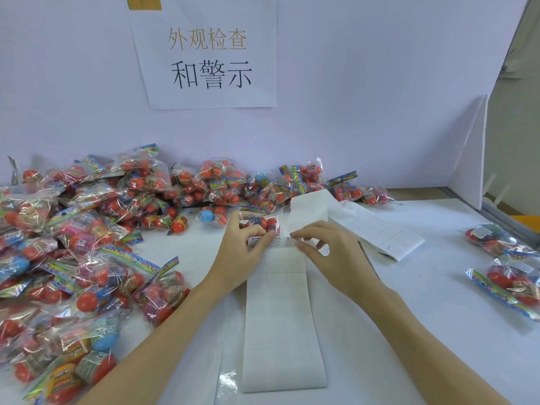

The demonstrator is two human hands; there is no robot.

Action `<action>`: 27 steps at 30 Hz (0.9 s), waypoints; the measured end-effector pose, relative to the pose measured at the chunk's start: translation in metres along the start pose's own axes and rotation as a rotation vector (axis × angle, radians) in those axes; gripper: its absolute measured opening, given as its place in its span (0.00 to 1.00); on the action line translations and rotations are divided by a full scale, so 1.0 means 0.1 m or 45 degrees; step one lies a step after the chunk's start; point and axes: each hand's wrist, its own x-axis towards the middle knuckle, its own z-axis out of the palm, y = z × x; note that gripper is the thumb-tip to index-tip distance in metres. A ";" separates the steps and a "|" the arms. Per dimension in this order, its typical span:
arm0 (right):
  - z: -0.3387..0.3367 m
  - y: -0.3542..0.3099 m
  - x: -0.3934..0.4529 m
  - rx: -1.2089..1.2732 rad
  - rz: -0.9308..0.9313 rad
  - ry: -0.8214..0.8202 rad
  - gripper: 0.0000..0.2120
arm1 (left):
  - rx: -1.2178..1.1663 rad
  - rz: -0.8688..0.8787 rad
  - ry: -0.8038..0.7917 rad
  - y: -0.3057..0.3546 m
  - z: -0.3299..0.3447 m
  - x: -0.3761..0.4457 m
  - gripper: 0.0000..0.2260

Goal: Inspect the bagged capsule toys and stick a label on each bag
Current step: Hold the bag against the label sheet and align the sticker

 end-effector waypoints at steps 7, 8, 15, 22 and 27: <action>0.00 -0.02 0.00 -0.005 -0.074 0.054 0.08 | 0.010 0.016 0.034 -0.02 0.01 0.00 0.10; -0.01 -0.02 0.00 -0.008 -0.087 0.068 0.08 | 0.009 0.011 0.042 -0.03 0.02 0.01 0.09; 0.00 -0.13 0.01 0.152 -0.048 0.279 0.06 | -0.082 -0.100 0.071 -0.02 0.00 0.01 0.13; -0.04 -0.14 0.05 0.582 0.319 0.304 0.11 | -0.495 -0.120 0.226 0.15 -0.20 0.05 0.14; -0.15 -0.20 0.05 0.879 0.283 0.224 0.13 | -0.674 -0.020 0.076 0.33 -0.25 0.04 0.19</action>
